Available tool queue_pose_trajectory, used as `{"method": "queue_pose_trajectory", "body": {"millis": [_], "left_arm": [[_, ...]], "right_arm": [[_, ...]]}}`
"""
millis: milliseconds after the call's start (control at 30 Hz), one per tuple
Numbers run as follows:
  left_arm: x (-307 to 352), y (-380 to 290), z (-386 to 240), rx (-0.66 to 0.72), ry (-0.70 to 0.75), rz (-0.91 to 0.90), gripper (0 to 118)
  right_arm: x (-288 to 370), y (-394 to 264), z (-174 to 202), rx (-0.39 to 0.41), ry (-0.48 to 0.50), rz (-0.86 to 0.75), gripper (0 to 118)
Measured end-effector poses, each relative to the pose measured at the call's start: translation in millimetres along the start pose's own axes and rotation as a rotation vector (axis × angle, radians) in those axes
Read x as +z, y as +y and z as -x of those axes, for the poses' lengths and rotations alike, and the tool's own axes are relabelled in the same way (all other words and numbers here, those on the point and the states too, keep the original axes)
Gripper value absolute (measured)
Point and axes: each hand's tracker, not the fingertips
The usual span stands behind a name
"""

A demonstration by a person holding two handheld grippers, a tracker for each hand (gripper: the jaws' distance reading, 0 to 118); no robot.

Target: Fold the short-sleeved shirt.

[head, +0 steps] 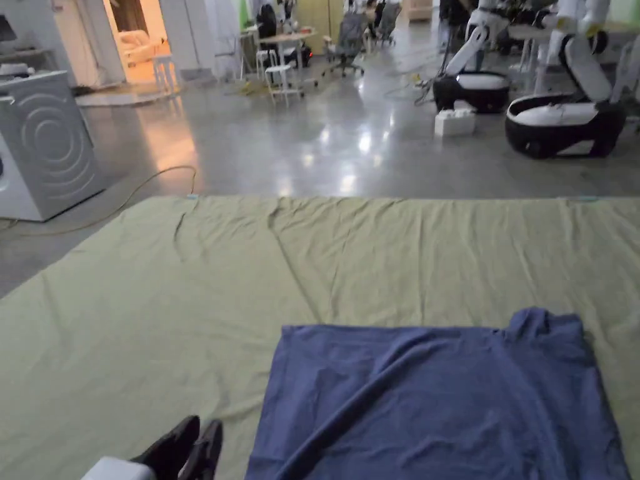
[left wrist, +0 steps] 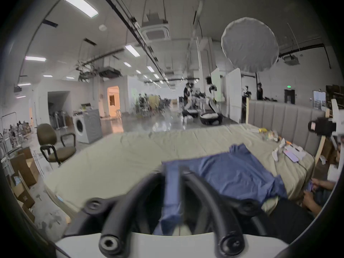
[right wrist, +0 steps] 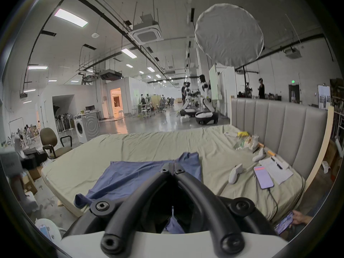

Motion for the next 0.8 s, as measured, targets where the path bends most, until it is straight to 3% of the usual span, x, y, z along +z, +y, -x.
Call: {"method": "queue_pose_trajectory", "body": {"millis": [33,100,367,433,467,500,533,633,733,800], "left_arm": [[-11.6,-20.9,7.7,0.025,-0.053,0.02,48],[-38.3,-55.4,15.4,0.032,-0.086,0.138,65],[-112.7,-154.6,38.3,0.172,-0.025,0.418,65],[-122.4,-163.2,43.2,0.209,-0.031,0.449,58],[-125.8,-164.7,44.9,0.174,-0.021,0.436,47],[-129.7,-166.5,44.9,0.174,-0.021,0.449,20],[-131.1,-166.3,42.0,0.17,-0.023,0.453,9],[-136.1,-164.1,30.7,0.158,-0.065,0.479,9],[-141.9,-167.0,26.7,0.128,-0.042,0.511,9],[-142.1,-163.7,18.3,0.032,-0.036,0.534,9]], "right_arm": [[-2.8,-5.4,-2.2,-0.01,0.008,0.027,0],[-8.1,-12.3,-4.3,-0.013,0.006,0.065,0],[-15.6,-27.6,-8.1,-0.017,-0.027,0.168,0],[-15.6,-30.9,-10.8,-0.029,-0.031,0.188,0],[-15.7,-32.8,-12.1,-0.03,-0.034,0.194,0],[-15.9,-35.0,-12.9,-0.03,-0.039,0.2,0],[-16.0,-36.5,-13.5,-0.027,-0.045,0.21,0],[-18.9,-46.2,-16.8,-0.013,-0.062,0.249,0],[-29.0,-67.5,-29.4,-0.049,-0.071,0.309,0],[-39.2,-84.7,-38.5,-0.061,-0.083,0.362,5]]}}
